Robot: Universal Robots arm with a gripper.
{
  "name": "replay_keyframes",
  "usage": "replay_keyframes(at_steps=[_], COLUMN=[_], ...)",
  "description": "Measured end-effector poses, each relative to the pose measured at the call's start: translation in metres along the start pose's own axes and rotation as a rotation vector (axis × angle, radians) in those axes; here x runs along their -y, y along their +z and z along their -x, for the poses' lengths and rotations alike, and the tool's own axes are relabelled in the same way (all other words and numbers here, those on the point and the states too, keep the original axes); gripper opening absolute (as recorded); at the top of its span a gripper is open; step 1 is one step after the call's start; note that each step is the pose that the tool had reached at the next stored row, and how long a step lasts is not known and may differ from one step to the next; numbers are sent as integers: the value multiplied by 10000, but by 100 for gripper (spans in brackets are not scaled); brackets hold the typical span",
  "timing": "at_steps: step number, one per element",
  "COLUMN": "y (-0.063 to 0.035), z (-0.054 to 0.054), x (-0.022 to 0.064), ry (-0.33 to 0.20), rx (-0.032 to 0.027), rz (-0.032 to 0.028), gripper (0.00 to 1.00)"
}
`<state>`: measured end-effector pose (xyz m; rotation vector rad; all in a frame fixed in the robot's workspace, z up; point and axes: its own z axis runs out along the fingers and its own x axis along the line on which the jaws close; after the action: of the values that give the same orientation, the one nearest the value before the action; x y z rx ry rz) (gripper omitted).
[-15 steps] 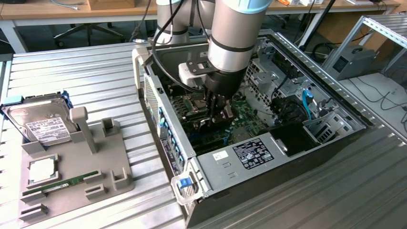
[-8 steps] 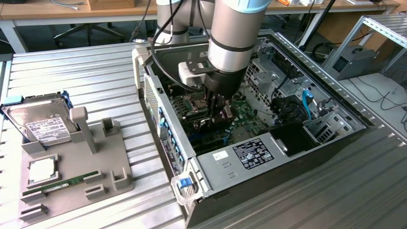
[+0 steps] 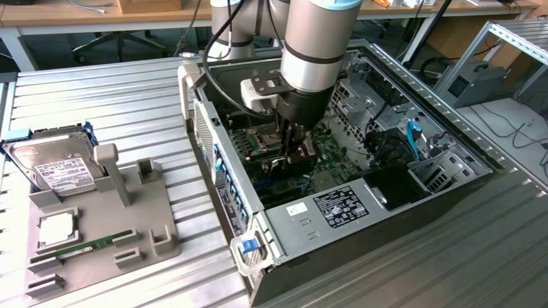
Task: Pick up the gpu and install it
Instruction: 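Insert the gpu into the slot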
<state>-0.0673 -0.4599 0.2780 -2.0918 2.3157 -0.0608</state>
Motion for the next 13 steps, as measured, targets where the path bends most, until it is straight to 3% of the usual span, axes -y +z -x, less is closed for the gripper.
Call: replay_keyframes(at_steps=[13], y=[-30], z=[13], x=[-1], ry=[73], rx=[20], rz=[-3], gripper=[27])
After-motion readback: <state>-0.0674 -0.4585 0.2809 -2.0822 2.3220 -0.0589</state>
